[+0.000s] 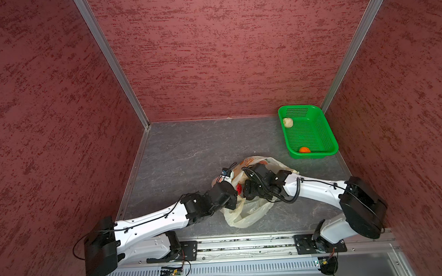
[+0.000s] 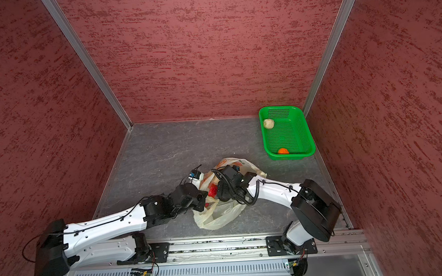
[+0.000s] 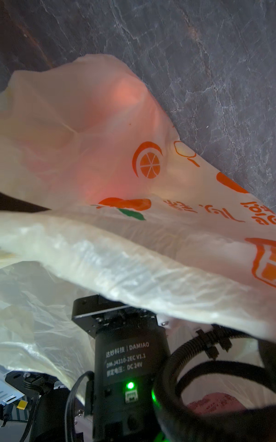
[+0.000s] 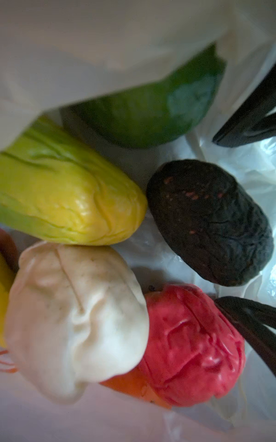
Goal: Untie the knot of the plastic bag and take out the fruit
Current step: 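Close the right gripper on the dark avocado inside the bag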
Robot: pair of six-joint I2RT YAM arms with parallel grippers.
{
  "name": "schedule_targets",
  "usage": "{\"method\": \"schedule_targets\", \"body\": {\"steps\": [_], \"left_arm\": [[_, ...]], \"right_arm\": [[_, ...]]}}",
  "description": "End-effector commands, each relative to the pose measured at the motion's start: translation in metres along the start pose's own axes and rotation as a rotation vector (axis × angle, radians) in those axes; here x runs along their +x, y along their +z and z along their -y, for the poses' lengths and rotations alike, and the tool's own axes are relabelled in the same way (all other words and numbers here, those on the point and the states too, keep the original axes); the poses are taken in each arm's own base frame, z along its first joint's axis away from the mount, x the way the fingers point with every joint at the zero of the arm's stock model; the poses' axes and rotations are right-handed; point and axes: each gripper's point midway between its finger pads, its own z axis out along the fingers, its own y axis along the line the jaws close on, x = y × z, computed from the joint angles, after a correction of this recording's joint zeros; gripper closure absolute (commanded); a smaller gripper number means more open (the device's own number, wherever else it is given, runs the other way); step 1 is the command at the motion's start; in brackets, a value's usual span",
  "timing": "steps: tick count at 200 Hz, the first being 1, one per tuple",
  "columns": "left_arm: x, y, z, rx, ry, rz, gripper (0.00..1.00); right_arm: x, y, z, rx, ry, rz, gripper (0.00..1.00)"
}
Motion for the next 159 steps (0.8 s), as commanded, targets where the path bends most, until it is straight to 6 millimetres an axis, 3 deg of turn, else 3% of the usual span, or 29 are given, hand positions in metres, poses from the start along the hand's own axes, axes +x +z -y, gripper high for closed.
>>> {"method": "schedule_targets", "body": {"steps": [1, 66, 126, 159], "left_arm": [[-0.003, -0.002, -0.009, -0.050, 0.013, 0.026, 1.00], [-0.012, -0.006, -0.010, -0.072, 0.018, 0.050, 1.00], [-0.013, -0.002, -0.006, -0.061, 0.012, 0.059, 1.00], [-0.016, -0.003, -0.008, -0.071, 0.011, 0.072, 1.00]], "right_arm": [[0.000, 0.009, -0.004, -0.002, 0.071, -0.006, 0.02], [0.011, 0.015, -0.005, 0.010, 0.103, -0.016, 0.02], [0.008, 0.016, -0.005, 0.034, 0.075, 0.010, 0.29], [0.004, 0.002, -0.017, -0.019, 0.031, 0.041, 0.34]]}}
